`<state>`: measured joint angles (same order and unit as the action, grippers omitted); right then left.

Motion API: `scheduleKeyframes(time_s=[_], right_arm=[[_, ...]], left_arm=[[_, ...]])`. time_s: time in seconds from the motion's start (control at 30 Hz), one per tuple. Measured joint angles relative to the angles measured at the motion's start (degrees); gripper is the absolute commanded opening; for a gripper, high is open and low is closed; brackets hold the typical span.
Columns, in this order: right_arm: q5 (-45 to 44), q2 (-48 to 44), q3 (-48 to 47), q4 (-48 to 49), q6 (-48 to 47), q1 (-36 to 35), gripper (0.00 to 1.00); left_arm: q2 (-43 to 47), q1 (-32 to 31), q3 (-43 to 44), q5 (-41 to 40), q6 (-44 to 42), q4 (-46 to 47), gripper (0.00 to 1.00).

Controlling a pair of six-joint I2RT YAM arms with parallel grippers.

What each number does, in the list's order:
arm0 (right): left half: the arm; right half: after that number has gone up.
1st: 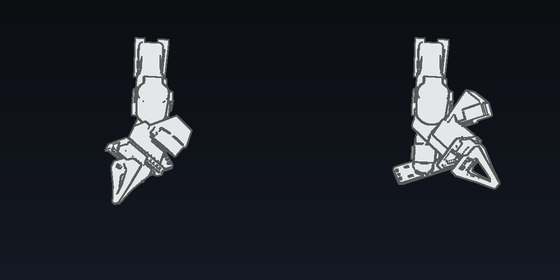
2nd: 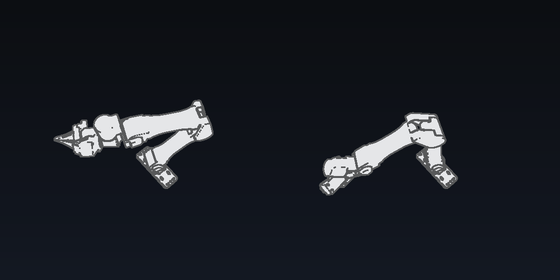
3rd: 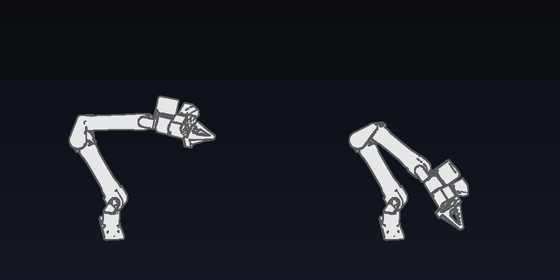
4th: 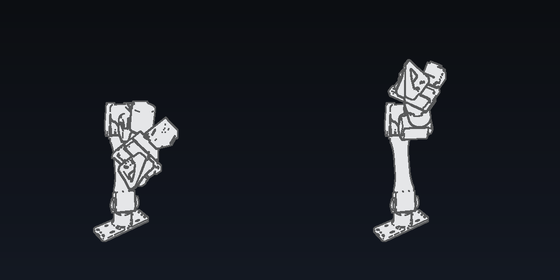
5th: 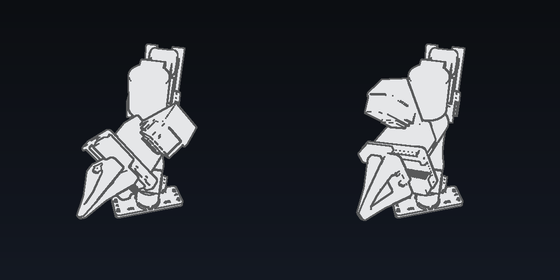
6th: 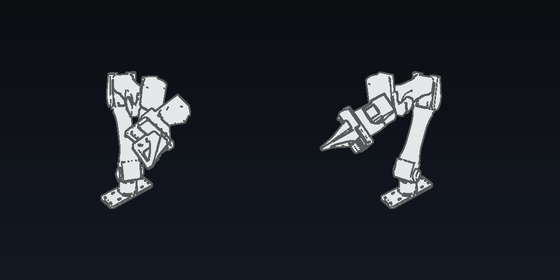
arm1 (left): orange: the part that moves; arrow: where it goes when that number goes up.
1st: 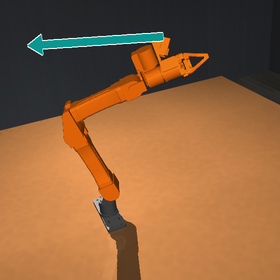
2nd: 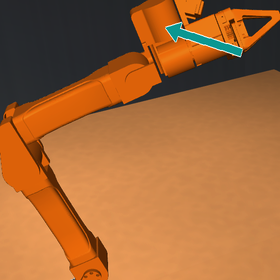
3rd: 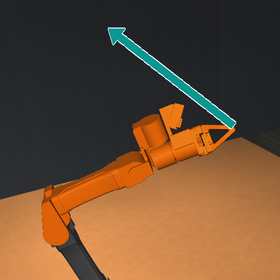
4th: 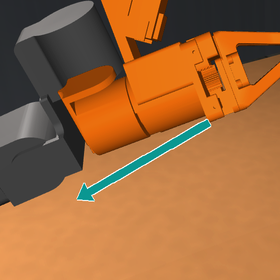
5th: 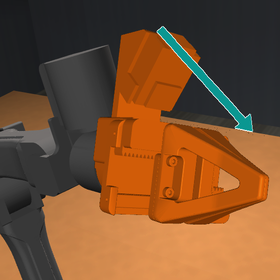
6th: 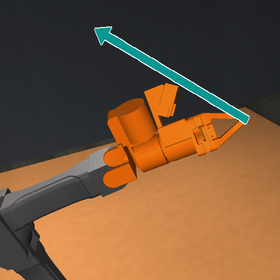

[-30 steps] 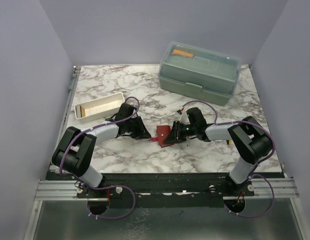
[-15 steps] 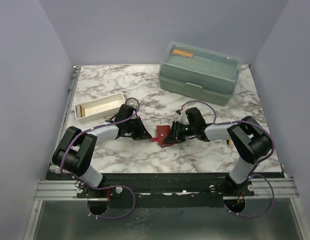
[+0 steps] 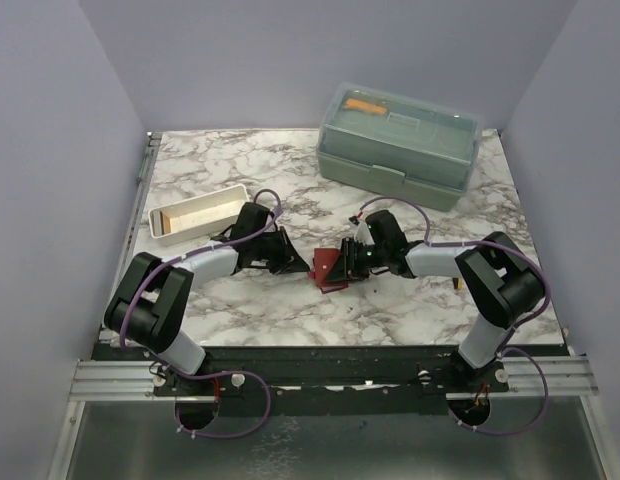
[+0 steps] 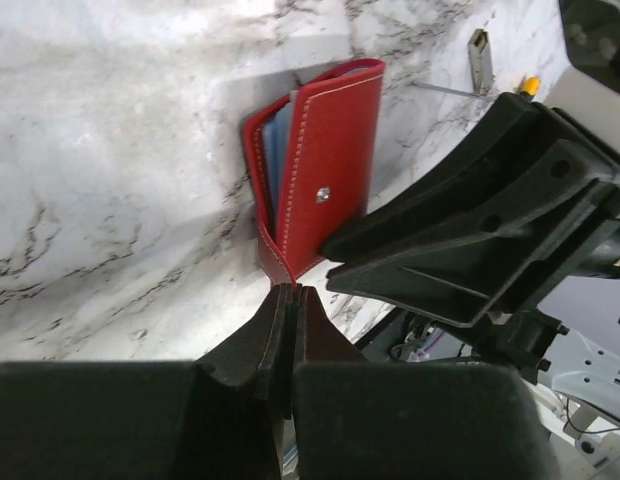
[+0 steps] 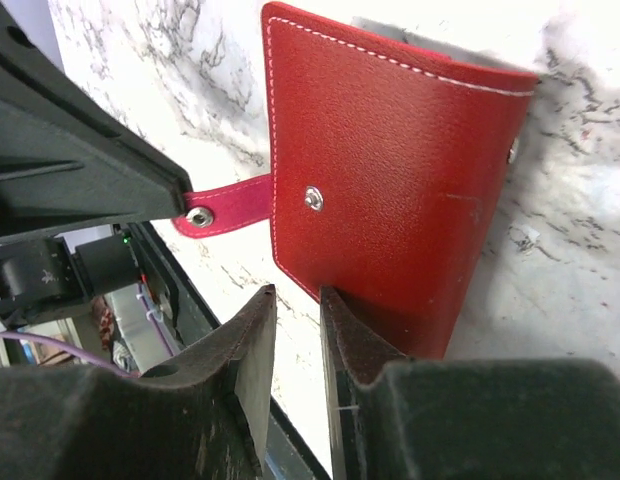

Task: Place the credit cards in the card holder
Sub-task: Close the card holder at the center of the board.

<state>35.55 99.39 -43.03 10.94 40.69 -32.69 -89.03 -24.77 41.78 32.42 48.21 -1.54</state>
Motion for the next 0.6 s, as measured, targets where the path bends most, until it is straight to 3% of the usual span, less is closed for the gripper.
scheduleKeyframes(time_s=[0.17,0.4,0.6], right_arm=[[-1.44,0.61,-0.22,0.2,0.33,0.0,0.03],[-0.96,1.05,0.55,2.03,2.01,0.0,0.03],[-4.42,-1.38,-2.43,-5.09,1.14,0.0,0.03]], left_arm=[[-1.25,-0.68,2.69,0.66,0.28,0.17,0.0],[-4.76,-3.8,5.53,0.39,0.44,0.2,0.0],[-5.92,-5.01,8.09,-1.27,0.11,-0.87,0.0]])
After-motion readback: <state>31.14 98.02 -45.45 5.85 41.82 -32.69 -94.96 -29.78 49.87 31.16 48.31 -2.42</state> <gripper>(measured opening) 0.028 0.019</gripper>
